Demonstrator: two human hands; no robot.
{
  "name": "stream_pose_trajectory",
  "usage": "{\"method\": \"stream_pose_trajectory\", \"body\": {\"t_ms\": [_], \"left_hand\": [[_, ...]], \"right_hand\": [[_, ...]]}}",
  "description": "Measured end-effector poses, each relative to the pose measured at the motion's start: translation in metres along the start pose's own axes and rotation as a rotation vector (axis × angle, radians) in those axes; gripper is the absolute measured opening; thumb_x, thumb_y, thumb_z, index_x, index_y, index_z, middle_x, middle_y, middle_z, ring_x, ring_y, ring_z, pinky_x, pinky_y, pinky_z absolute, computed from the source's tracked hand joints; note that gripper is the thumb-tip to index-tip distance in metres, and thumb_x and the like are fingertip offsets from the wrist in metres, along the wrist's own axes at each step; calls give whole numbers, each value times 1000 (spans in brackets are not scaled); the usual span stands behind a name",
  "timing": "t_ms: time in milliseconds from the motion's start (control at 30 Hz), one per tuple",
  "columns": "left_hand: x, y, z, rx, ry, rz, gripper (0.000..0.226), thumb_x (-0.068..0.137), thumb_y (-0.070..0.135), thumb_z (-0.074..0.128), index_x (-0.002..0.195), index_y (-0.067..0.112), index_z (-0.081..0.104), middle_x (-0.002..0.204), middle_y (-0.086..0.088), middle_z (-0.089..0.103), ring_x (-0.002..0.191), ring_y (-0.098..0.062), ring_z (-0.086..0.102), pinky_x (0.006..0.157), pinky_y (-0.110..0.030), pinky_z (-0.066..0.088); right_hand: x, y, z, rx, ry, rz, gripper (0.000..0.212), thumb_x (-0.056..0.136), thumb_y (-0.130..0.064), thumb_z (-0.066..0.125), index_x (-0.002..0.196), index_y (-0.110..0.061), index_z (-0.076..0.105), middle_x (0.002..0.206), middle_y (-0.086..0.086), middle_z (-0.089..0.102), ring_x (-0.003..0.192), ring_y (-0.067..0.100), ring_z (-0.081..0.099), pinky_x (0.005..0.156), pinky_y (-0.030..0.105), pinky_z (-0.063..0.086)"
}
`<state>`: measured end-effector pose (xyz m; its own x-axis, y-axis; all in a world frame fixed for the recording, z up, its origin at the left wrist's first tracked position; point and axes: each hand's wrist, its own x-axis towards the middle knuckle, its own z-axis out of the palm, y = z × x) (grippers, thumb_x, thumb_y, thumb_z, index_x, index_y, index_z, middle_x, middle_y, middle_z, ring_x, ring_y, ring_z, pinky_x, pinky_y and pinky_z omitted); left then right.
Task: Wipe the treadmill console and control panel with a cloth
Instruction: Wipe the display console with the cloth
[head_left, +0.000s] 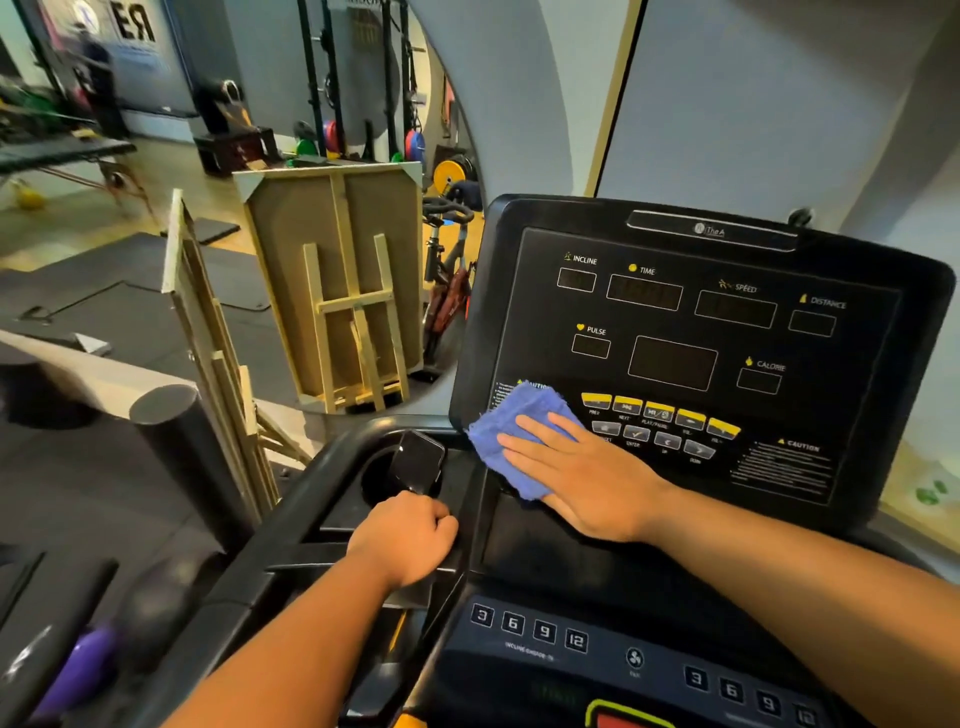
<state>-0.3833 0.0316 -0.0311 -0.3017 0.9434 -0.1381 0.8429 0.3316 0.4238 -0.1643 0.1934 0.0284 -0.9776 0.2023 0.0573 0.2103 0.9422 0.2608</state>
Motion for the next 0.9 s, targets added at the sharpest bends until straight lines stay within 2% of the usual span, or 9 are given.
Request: {"method": "stream_pose_trajectory", "body": {"t_ms": [67,200,300,500,633,700,767,833,900], "left_hand": [[0,0,-1,-11,-8,0,36,91,40,41,66,17,53,66,3,55,70,-26,56,67,-33,43],[0,1,-1,-7,-10,-2,36,91,40,42,64,17,51,65,3,52,70,-28,53,66,-33,40],[1,1,-1,-3,-15,3,37,91,41,42,63,19,50,69,1,54,71,-28,53,67,-33,41],[2,0,-1,-6,-12,13,37,94,39,43,71,14,58,68,1,59,72,-25,60,66,-33,42],[3,1,0,7,-11,15,37,93,40,42,64,18,51,67,1,55,74,-29,62,66,-33,41],[2,1,-1,4,-11,11,38,92,40,42,63,17,49,65,1,54,74,-29,61,65,-33,41],[1,1,-1,-2,-14,4,38,92,40,43,63,17,49,63,2,53,70,-25,58,65,-33,41],[0,2,-2,-14,-18,0,37,92,39,43,62,18,50,62,2,53,67,-21,56,63,-32,40],[0,4,-4,-31,-24,-1,36,92,38,44,62,18,50,61,2,54,65,-19,55,63,-32,41]], "right_hand": [[-2,6,-5,-15,-16,-11,60,104,-43,32,158,-20,22,167,-1,16,155,16,2,124,35,-4],[32,10,-15,-106,17,-105,57,102,-42,37,155,-20,31,164,-2,26,154,21,13,125,43,9],[68,10,-24,-163,85,-53,60,100,-41,41,154,-18,33,163,1,30,153,24,20,125,46,16],[77,5,-30,-100,206,168,60,100,-39,43,155,-15,31,165,2,24,154,26,13,125,47,14],[38,-5,-4,-138,152,47,64,99,-42,43,156,-17,28,166,2,21,154,28,10,124,48,11],[38,9,-9,-181,121,-36,62,100,-42,42,156,-18,29,165,1,24,154,27,13,124,47,13],[49,26,-19,-222,101,-79,61,101,-42,42,156,-19,28,165,0,25,154,26,15,123,44,9],[67,46,-39,-243,148,-27,62,101,-42,41,157,-20,25,166,0,20,154,25,12,124,43,3],[90,71,-72,-245,249,102,62,101,-41,42,157,-19,26,166,1,20,154,26,13,125,45,6]]}}
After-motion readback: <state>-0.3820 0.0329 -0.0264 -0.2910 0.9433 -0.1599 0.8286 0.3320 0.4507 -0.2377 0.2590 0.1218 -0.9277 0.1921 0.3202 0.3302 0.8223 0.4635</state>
